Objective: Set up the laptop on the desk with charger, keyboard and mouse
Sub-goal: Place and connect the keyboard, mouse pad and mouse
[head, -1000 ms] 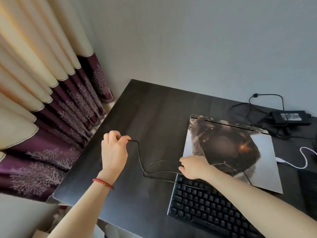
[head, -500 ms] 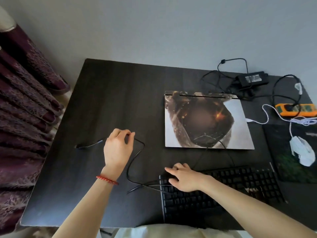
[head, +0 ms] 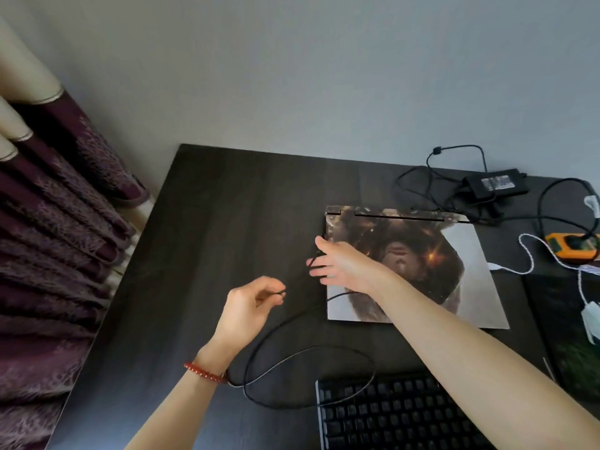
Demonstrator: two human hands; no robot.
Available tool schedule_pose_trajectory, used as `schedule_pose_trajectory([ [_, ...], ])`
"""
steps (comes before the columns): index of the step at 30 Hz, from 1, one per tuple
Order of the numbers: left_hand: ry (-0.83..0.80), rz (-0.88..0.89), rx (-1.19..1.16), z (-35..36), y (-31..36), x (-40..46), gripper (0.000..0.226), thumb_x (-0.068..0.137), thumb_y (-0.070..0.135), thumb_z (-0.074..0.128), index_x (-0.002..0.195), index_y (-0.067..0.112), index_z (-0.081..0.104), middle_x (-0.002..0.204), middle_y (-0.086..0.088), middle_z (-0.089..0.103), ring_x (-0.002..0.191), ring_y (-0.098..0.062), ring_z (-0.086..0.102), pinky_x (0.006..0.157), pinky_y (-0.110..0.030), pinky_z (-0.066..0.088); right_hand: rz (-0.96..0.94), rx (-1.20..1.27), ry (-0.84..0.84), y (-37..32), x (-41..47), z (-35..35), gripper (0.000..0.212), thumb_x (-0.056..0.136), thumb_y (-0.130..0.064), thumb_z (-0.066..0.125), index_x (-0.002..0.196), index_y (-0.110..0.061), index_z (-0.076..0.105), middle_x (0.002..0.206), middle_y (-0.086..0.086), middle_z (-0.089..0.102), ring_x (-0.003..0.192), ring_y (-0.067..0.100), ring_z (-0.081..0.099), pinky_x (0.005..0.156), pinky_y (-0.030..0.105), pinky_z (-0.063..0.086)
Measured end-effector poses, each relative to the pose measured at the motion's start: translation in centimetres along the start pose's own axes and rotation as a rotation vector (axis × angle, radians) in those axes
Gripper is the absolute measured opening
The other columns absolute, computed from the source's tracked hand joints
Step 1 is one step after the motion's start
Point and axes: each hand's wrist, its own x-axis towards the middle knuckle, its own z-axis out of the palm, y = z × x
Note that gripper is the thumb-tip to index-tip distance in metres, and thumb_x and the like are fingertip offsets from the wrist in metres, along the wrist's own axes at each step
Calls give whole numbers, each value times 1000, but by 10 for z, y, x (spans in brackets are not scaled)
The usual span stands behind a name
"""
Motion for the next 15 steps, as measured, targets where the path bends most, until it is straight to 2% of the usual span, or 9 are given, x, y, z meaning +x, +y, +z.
schedule_pose_trajectory([
  [2,-57,-71,1,-6,-10,-2,37,79,-4,67,78,33,65,73,10,69,66,-4,68,70,-16,52,20,360,33,-5,18,12,46,99,-29,38,138,-6,27,126,22,56,115,35,55,99,47,42],
  [3,-74,-108,16,-9,-14,-2,36,80,-2,67,77,33,65,71,10,69,63,-4,67,69,-16,52,13,502,63,-8,24,18,36,100,-23,37,131,-5,34,113,22,62,105,34,60,94,45,45],
  [4,-100,-138,50,-13,-19,-1,35,81,-1,66,77,34,65,70,11,68,61,-4,66,67,-15,51,0,539,110,-8,29,22,25,100,-19,37,120,-5,41,96,19,65,92,31,64,86,42,49],
  [5,-138,-165,97,-18,-24,2,34,82,1,65,77,34,65,72,11,68,61,-4,65,66,-13,50,-19,471,156,-7,33,28,18,100,-18,36,108,-5,46,80,14,62,78,26,63,77,37,51],
  [7,-199,-210,116,-25,-27,12,27,85,2,61,83,28,69,87,7,69,76,-6,66,75,-14,50,-107,216,216,2,37,39,21,100,-17,36,95,-5,52,65,8,52,60,18,55,64,29,51],
  [9,-131,-319,-125,-28,-23,28,19,92,11,53,105,18,65,108,-3,66,95,-12,63,84,-18,48,-233,-73,192,15,36,44,21,98,-14,37,92,-6,56,62,5,51,56,15,52,61,27,49],
  [11,-91,-438,-420,-23,-15,50,27,98,28,40,118,15,52,115,-7,63,102,-20,61,91,-29,47,-336,-382,122,30,33,45,21,96,-14,40,88,-8,58,63,3,57,57,14,54,61,26,48],
  [13,-99,-468,-550,-11,-7,69,28,99,36,33,109,16,50,101,-5,68,90,-21,67,85,-33,50,-393,-622,73,45,28,44,23,95,-19,44,87,-7,63,69,2,65,64,13,59,69,28,48],
  [15,-60,-420,-501,5,-2,84,25,100,27,35,109,10,52,73,-2,64,57,-11,62,61,-24,53,-404,-717,44,54,27,41,27,94,-23,47,89,-5,66,80,5,71,76,14,64,80,33,50],
])
